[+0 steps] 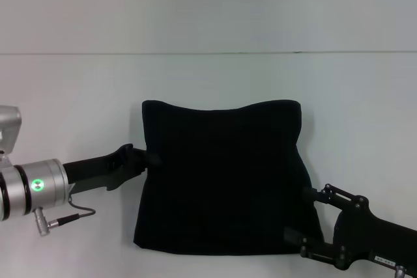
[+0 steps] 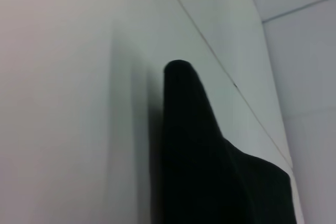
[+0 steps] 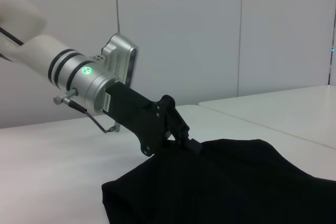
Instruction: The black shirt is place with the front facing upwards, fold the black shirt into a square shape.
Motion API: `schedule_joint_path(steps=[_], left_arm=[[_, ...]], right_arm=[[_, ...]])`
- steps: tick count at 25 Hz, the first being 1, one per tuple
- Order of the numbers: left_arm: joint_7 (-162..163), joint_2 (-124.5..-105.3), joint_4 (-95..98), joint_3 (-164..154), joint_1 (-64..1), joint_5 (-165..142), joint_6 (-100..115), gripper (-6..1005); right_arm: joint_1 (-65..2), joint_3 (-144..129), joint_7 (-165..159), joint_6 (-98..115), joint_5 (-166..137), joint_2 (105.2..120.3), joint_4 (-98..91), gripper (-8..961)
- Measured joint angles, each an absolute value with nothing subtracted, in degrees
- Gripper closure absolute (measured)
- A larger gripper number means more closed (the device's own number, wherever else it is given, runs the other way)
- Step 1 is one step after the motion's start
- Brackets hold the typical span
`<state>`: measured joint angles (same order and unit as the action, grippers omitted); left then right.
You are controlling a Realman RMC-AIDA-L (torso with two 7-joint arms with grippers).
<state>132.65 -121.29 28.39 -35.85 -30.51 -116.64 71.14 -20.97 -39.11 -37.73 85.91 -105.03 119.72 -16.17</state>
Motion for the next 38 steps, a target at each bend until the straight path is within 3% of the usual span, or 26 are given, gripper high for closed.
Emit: schedule_joint_path(steps=[12, 19, 28, 33, 38], left_arm=[[123.71, -120.52, 29.47, -34.83, -29.21, -113.72, 75.70, 849], [103.41, -119.00, 37.87, -31.64, -25.56, -110.66, 84.63, 529], [64.96, -123.57, 40.63, -30.15, -18.08, -108.15, 99.06, 169], [56.75, -123.72, 36.41, -32.90, -14.76, -109.06, 98.33, 60], [56.52, -123.49, 34.09, -32.79, -13.37, -110.82, 96.58, 62]], right_arm=[[-20.99, -38.96, -37.72, 86.25, -105.04, 119.70, -16.17, 127], [-20.94, -35.02, -36.98, 88.78, -104.96, 119.89, -16.76, 127], [-20.98, -32.43, -33.50, 87.05, -104.60, 120.22, -13.73, 127], [-19.61, -31.47, -32.06, 84.95, -104.25, 120.19, -11.93, 126], [-18.93, -30.80, -32.01, 82.67, -104.23, 120.16, -11.77, 126]])
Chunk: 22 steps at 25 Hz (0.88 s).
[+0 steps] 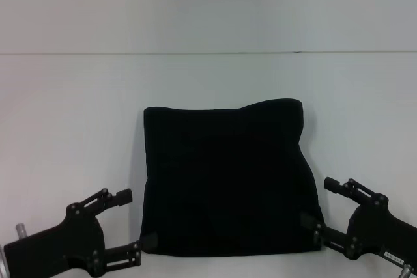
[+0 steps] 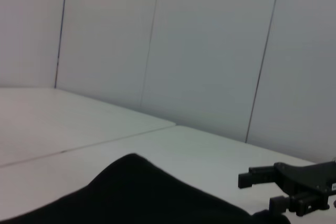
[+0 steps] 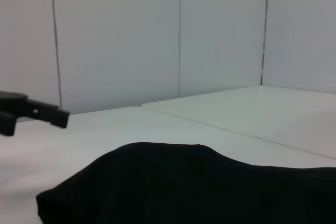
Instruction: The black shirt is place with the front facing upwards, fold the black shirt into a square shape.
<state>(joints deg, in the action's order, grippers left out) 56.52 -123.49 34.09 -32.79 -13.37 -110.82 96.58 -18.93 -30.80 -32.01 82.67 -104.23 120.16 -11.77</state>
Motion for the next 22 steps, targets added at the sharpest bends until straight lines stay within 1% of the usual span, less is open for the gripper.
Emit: schedule_joint_path(steps=[2, 8, 14, 22], left_arm=[[56.01, -123.52, 33.74, -32.82, -13.16, -111.04, 95.07, 63], [55.97, -122.75, 32.53, -32.51, -13.39, -111.06, 94.19, 65], [55.97, -122.92, 32.53, -32.56, -13.66, -111.19, 94.24, 65], [55.97, -122.56, 32.37, -32.51, -13.63, -111.18, 93.78, 65]], right_arm=[[-18.89, -30.50, -32.00, 82.59, -104.22, 120.12, -11.73, 126], [-19.14, -30.46, -31.99, 82.69, -104.22, 120.09, -11.69, 126], [-19.17, -30.42, -31.99, 83.04, -104.24, 120.15, -11.68, 126], [-19.40, -30.41, -31.99, 82.78, -104.24, 120.15, -11.69, 127]])
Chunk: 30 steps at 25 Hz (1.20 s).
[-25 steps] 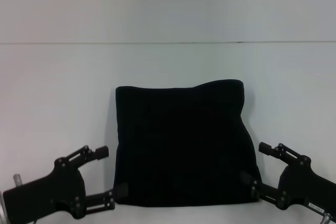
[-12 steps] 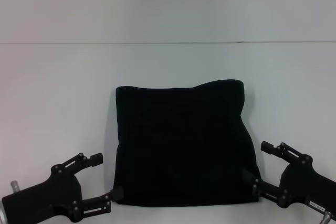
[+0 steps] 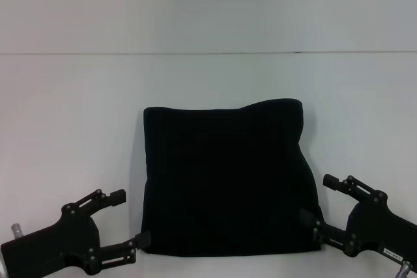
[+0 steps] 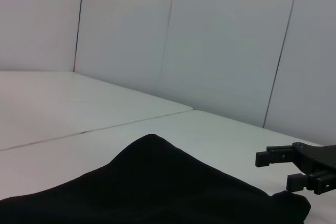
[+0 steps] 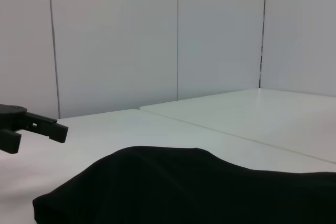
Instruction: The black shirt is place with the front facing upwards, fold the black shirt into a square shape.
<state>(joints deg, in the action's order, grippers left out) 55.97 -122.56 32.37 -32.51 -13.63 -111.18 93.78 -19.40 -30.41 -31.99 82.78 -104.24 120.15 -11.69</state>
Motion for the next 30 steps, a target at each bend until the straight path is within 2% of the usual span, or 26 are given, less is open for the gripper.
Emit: schedule_joint_path(steps=[30], left_arm=[[57.21, -122.64, 32.43, -31.81, -15.33, -110.65, 91.14, 65]], right_arm=[[-20.84, -30.41, -31.99, 82.94, -104.24, 120.23, -11.60, 126]])
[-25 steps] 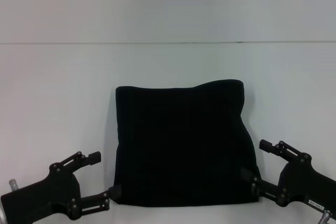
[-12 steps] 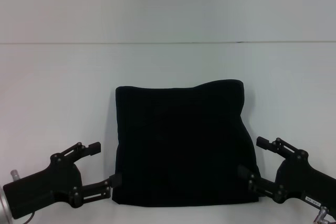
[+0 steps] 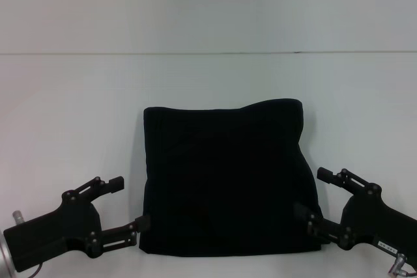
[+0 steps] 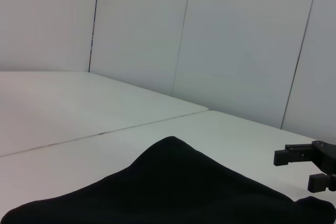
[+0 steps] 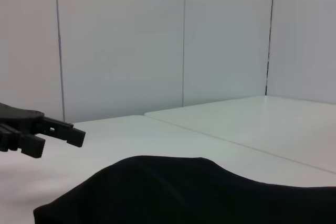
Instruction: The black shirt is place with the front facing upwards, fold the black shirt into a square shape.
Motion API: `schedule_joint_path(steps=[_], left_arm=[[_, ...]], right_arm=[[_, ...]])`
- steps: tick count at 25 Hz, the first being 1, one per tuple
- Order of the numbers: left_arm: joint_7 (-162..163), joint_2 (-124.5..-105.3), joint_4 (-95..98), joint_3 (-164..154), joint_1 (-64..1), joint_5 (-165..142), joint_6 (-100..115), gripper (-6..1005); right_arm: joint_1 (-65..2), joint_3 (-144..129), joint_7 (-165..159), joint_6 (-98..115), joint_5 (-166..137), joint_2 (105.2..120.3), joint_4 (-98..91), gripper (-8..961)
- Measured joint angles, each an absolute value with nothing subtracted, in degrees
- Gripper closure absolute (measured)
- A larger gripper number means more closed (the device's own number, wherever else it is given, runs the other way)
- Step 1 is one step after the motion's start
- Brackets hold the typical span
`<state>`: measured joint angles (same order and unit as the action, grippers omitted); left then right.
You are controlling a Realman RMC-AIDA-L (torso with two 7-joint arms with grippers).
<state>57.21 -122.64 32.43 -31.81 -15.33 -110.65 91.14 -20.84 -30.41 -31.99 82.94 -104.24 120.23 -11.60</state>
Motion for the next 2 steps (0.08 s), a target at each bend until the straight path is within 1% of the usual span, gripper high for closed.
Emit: schedule_joint_path(steps=[2], left_arm=[[57.16, -122.66, 32.43, -31.82, -15.31, -110.65, 91.14, 65]], right_arm=[[-20.89, -30.41, -31.99, 82.98, -104.24, 120.23, -11.59, 126]])
